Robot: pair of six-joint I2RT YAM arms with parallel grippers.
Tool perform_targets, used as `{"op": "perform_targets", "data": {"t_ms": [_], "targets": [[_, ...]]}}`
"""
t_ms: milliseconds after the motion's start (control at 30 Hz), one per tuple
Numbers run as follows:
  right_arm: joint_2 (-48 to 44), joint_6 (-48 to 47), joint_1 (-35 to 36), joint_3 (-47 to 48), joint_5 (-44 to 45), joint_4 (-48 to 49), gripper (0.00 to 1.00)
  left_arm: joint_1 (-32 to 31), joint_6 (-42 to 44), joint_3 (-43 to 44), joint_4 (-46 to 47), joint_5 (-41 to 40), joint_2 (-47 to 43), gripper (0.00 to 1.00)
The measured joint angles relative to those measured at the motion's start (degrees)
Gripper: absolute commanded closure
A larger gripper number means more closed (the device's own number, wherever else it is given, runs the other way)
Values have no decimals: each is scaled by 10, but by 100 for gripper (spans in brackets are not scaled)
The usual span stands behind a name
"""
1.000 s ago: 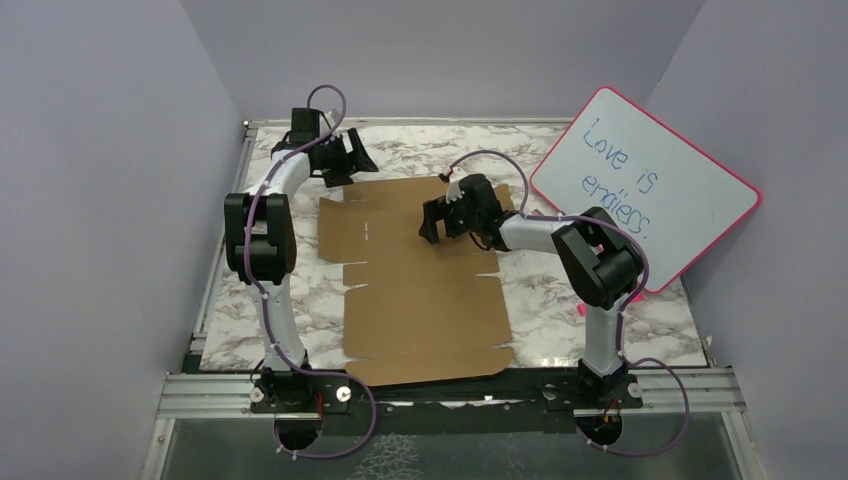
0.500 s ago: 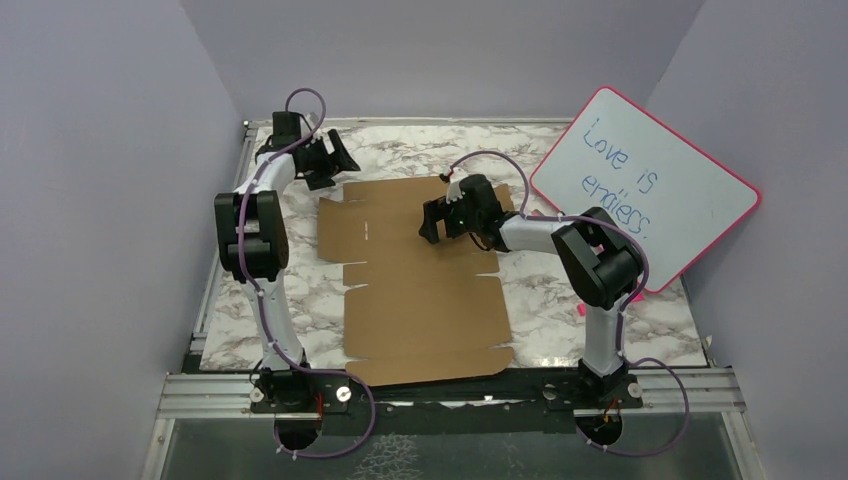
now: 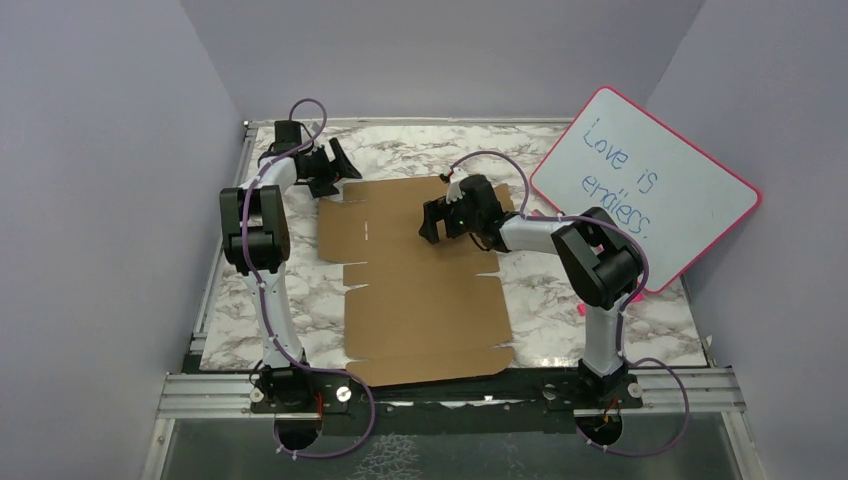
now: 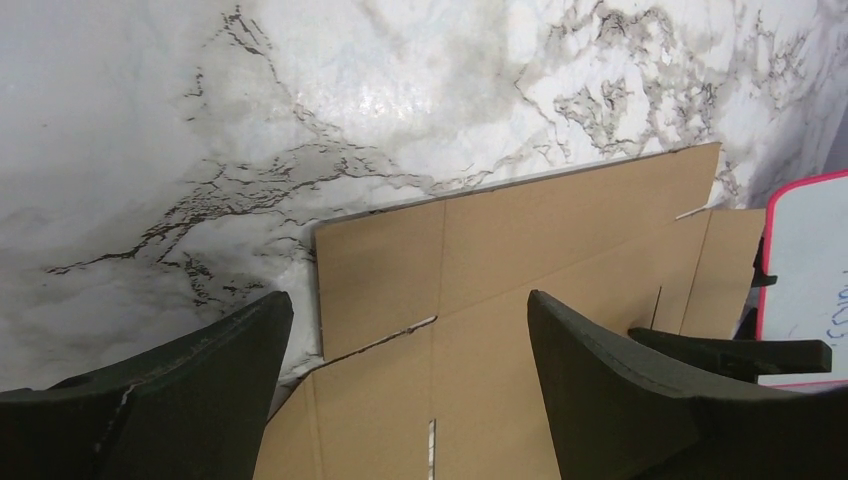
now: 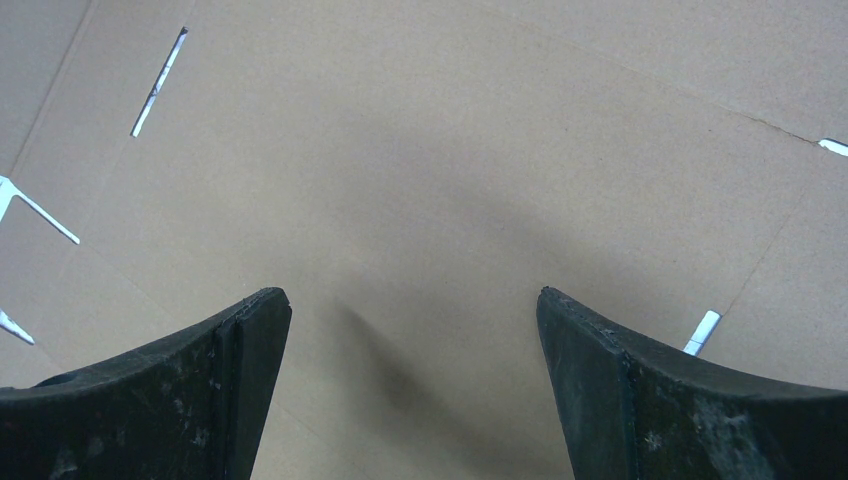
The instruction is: Fold the paper box
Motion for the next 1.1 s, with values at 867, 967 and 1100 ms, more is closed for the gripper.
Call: {"op": "perform_targets", "data": {"t_ms": [867, 967, 1100], "targets": [[0, 0, 0, 0, 0, 0, 0, 0, -15, -14, 21, 56, -17, 14], [0, 0, 0, 0, 0, 0, 0, -3, -21, -23, 28, 60, -35, 14], [0, 0, 0, 0, 0, 0, 0, -11, -29, -32, 39, 66, -52, 14]]}}
